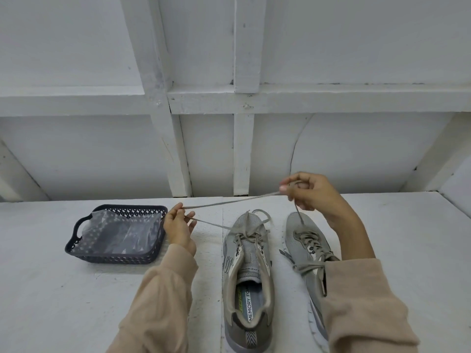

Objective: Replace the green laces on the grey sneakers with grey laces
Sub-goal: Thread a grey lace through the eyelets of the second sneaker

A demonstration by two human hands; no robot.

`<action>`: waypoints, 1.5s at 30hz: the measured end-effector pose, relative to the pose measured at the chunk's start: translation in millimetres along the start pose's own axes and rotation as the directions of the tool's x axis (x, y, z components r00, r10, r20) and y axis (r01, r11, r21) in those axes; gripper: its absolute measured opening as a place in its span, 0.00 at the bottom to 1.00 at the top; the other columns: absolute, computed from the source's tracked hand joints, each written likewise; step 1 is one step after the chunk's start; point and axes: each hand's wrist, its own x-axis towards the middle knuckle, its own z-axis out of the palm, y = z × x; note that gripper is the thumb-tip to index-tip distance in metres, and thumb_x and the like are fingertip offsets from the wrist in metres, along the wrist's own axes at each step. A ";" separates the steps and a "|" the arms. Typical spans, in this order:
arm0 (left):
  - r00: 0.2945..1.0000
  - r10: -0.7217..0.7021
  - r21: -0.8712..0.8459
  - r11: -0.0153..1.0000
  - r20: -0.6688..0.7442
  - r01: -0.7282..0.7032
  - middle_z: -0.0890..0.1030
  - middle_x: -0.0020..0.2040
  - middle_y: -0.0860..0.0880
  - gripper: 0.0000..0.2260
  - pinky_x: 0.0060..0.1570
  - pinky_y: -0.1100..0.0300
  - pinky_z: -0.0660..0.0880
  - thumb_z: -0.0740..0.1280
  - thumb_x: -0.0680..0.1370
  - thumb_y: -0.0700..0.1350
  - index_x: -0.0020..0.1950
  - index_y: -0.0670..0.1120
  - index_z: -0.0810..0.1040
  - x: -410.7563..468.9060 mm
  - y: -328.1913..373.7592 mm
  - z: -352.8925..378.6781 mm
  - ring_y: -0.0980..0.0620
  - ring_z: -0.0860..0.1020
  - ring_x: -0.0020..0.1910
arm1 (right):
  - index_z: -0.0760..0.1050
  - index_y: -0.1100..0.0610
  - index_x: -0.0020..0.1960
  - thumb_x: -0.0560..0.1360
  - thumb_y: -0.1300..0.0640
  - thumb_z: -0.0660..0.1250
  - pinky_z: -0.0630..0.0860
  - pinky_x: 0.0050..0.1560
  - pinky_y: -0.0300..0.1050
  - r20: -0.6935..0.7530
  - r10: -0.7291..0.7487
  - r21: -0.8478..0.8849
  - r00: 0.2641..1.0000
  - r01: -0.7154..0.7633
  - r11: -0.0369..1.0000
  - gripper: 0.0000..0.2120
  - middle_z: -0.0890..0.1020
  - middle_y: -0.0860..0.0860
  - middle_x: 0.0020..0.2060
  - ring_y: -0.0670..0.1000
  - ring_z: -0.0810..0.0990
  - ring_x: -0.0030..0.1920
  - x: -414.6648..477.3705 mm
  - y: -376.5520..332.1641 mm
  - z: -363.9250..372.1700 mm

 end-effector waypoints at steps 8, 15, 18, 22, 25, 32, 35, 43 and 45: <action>0.907 0.119 0.516 0.789 0.403 -0.333 0.70 0.67 0.49 0.11 0.65 0.54 0.66 0.69 0.76 0.39 0.56 0.51 0.80 -24.5 -4.4 -0.1 0.50 0.66 0.69 | 0.79 0.63 0.51 0.76 0.65 0.67 0.69 0.27 0.37 0.137 -0.090 0.216 0.987 0.059 0.975 0.05 0.81 0.56 0.36 0.50 0.75 0.28 0.5 -17.0 32.8; 0.553 0.017 0.309 0.815 0.833 -0.491 0.84 0.48 0.53 0.07 0.47 0.64 0.76 0.71 0.76 0.39 0.54 0.45 0.80 -55.6 1.9 21.5 0.54 0.82 0.49 | 0.77 0.66 0.54 0.76 0.66 0.67 0.69 0.28 0.37 0.173 -0.053 0.287 0.983 0.001 0.958 0.07 0.79 0.56 0.36 0.50 0.74 0.30 10.0 -11.7 75.4; 0.563 0.072 0.321 0.759 0.823 -0.567 0.85 0.45 0.51 0.03 0.46 0.59 0.79 0.69 0.77 0.36 0.47 0.42 0.82 -54.3 -1.6 20.3 0.54 0.81 0.44 | 0.77 0.65 0.53 0.77 0.65 0.67 0.69 0.27 0.37 0.183 -0.058 0.293 0.981 0.002 0.956 0.06 0.79 0.55 0.35 0.52 0.72 0.30 11.5 -12.5 84.1; 0.593 -0.023 0.319 0.860 0.805 -0.399 0.83 0.50 0.39 0.06 0.53 0.52 0.80 0.69 0.77 0.35 0.52 0.35 0.80 -54.5 -0.9 13.7 0.48 0.83 0.48 | 0.78 0.62 0.52 0.77 0.65 0.67 0.69 0.27 0.37 0.203 -0.060 0.270 0.977 0.003 0.963 0.04 0.80 0.54 0.34 0.53 0.71 0.31 13.4 -13.5 88.4; 0.593 -0.048 0.306 0.888 0.804 -0.342 0.84 0.47 0.45 0.06 0.49 0.56 0.81 0.67 0.77 0.34 0.52 0.32 0.79 -58.2 -1.4 10.2 0.48 0.83 0.45 | 0.78 0.63 0.53 0.77 0.65 0.67 0.69 0.28 0.37 0.201 -0.059 0.260 0.978 0.005 0.966 0.05 0.80 0.55 0.35 0.51 0.73 0.30 14.7 -13.5 90.8; 0.605 -0.140 0.292 0.943 0.784 -0.160 0.84 0.48 0.39 0.10 0.47 0.59 0.80 0.67 0.73 0.29 0.53 0.35 0.80 -64.4 0.6 3.5 0.44 0.84 0.46 | 0.77 0.64 0.53 0.77 0.66 0.66 0.69 0.28 0.37 0.206 -0.058 0.249 0.977 0.005 0.968 0.05 0.80 0.55 0.35 0.51 0.73 0.31 16.8 -11.7 96.8; 0.601 -0.168 0.262 0.963 0.781 -0.071 0.84 0.48 0.38 0.11 0.47 0.57 0.80 0.66 0.73 0.36 0.54 0.35 0.80 -64.1 1.3 2.7 0.43 0.84 0.48 | 0.78 0.64 0.53 0.77 0.66 0.67 0.70 0.28 0.37 0.207 -0.049 0.229 0.977 0.000 0.973 0.06 0.80 0.56 0.35 0.51 0.73 0.31 17.6 -11.9 95.8; 0.757 -0.066 0.247 0.961 0.650 -0.128 0.83 0.44 0.42 0.06 0.44 0.61 0.80 0.67 0.78 0.38 0.50 0.37 0.82 -52.2 -7.4 -0.6 0.48 0.83 0.43 | 0.72 0.59 0.64 0.78 0.60 0.66 0.73 0.30 0.41 0.160 0.088 -0.020 0.983 -0.086 0.996 0.15 0.80 0.57 0.55 0.52 0.80 0.36 17.1 -4.9 94.9; 0.820 -0.068 0.291 0.949 0.568 -0.123 0.83 0.43 0.45 0.04 0.39 0.63 0.79 0.69 0.77 0.40 0.49 0.41 0.83 -44.7 -11.7 -5.5 0.51 0.83 0.41 | 0.69 0.52 0.68 0.77 0.55 0.67 0.74 0.40 0.45 0.049 0.084 -0.404 0.995 -0.058 0.913 0.20 0.75 0.50 0.61 0.53 0.80 0.48 17.5 8.4 92.0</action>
